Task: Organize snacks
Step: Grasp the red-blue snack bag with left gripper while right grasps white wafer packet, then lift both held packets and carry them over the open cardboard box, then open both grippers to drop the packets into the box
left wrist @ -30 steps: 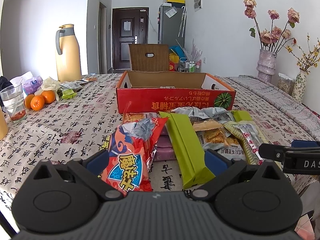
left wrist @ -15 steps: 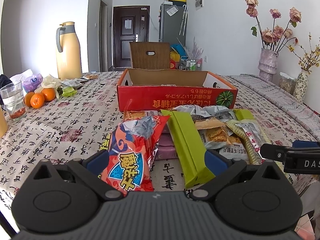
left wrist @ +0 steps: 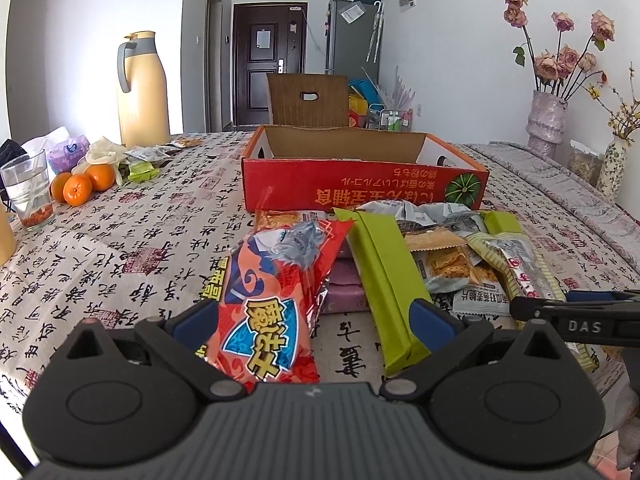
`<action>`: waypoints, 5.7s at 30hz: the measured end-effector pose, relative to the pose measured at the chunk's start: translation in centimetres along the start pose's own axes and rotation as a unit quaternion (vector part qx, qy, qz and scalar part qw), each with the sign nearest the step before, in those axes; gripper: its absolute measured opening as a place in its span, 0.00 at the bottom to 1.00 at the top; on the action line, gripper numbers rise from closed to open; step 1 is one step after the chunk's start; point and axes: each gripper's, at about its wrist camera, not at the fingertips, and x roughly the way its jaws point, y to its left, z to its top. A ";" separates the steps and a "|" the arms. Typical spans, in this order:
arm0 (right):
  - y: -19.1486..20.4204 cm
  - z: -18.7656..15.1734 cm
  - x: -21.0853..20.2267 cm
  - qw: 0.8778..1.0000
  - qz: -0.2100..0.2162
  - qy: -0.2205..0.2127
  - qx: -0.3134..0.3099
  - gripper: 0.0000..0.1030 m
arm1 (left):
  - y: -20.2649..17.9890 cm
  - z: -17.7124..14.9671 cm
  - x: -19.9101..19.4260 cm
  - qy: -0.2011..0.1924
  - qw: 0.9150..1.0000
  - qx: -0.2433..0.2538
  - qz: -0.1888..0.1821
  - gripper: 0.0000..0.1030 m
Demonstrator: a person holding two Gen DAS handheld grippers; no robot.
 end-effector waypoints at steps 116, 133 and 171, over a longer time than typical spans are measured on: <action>1.4 19.8 20.2 0.998 0.020 -0.019 -0.048 0.38 | 1.0 18.2 23.8 0.037 0.999 -0.002 0.022 0.63; 0.3 19.6 19.3 0.998 0.023 -0.043 -0.036 0.90 | 1.2 17.7 22.7 0.004 1.000 -0.015 0.012 1.00; -1.3 13.1 5.9 0.997 0.014 -0.081 -0.011 1.00 | 2.2 13.6 10.4 -0.032 0.999 -0.030 0.027 1.00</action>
